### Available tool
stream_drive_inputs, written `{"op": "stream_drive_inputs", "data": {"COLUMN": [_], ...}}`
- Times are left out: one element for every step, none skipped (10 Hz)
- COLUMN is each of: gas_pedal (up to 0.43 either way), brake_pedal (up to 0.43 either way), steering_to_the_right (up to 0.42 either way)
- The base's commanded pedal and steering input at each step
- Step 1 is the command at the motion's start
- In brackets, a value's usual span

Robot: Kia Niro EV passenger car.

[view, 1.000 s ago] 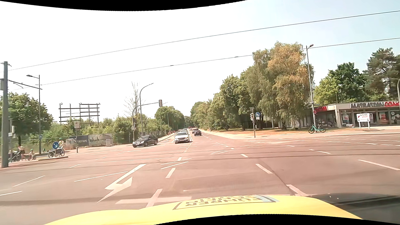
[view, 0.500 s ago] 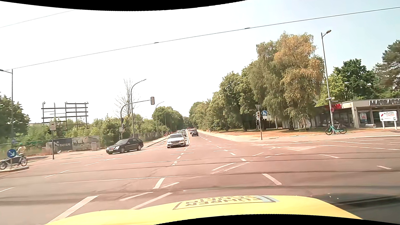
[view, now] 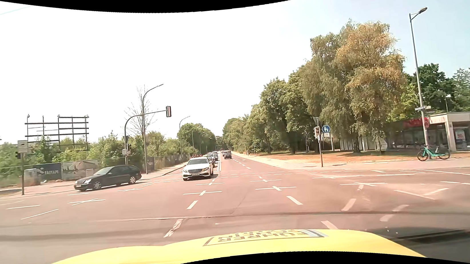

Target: Follow the waypoints while adhering to traffic rules and regulations

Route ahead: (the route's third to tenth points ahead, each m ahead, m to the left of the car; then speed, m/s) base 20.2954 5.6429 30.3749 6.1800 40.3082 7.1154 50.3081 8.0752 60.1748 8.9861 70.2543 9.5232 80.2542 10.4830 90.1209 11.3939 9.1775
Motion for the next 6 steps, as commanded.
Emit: {"op": "stream_drive_inputs", "data": {"gas_pedal": [0.177,0.169,0.169,0.15,0.15,0.15], "brake_pedal": [0.0,0.0,0.0,0.0,0.0,0.0], "steering_to_the_right": [-0.014,-0.015,-0.017,-0.016,-0.016,-0.017]}}
